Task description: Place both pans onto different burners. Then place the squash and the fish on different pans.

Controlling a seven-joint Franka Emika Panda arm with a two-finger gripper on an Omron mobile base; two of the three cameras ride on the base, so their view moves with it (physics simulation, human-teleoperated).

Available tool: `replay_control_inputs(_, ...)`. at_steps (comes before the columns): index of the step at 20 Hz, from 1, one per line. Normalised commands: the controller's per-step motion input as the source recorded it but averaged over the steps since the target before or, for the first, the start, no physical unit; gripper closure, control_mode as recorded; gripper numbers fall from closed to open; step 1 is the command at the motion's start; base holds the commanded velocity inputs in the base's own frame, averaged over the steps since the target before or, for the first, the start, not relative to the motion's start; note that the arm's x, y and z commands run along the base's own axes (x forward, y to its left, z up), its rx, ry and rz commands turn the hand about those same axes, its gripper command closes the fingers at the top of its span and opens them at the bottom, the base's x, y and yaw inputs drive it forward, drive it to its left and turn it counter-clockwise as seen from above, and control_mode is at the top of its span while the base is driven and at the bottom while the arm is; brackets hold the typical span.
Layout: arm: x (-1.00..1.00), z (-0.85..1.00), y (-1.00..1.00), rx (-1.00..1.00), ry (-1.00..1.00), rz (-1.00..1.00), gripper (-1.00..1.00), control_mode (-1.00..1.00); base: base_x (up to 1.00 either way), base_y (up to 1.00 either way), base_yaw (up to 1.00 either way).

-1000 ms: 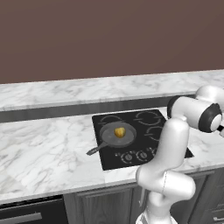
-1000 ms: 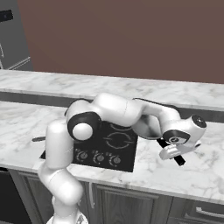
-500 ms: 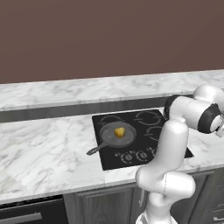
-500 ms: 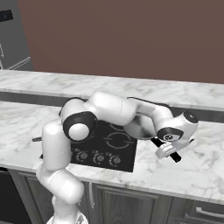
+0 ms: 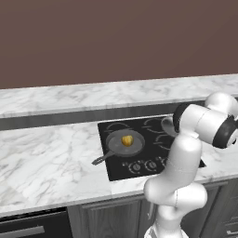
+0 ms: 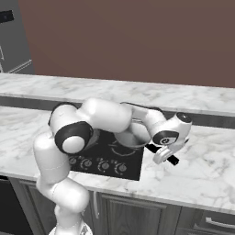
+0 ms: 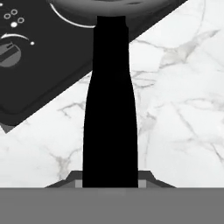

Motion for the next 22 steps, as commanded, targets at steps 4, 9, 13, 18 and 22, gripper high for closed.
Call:
replay_control_inputs(4,0.20,-0.17,0.45,-0.07,0.01,0.11,1.00,-1.00,0.00,0.00,0.00)
replay_control_inputs(9,0.28,-0.25,0.19,-0.02,0.02,0.09,1.00,-1.00,0.00,0.00,0.00)
replay_control_inputs(13,0.32,-0.23,0.05,0.00,0.02,0.09,1.00,-1.00,0.00,0.00,0.00)
replay_control_inputs(18,0.34,-0.16,-0.02,0.00,0.00,0.06,1.00,-1.00,0.00,0.00,0.00)
replay_control_inputs(22,0.31,-0.13,-0.11,0.00,0.00,0.04,1.00,-1.00,0.00,0.00,0.00)
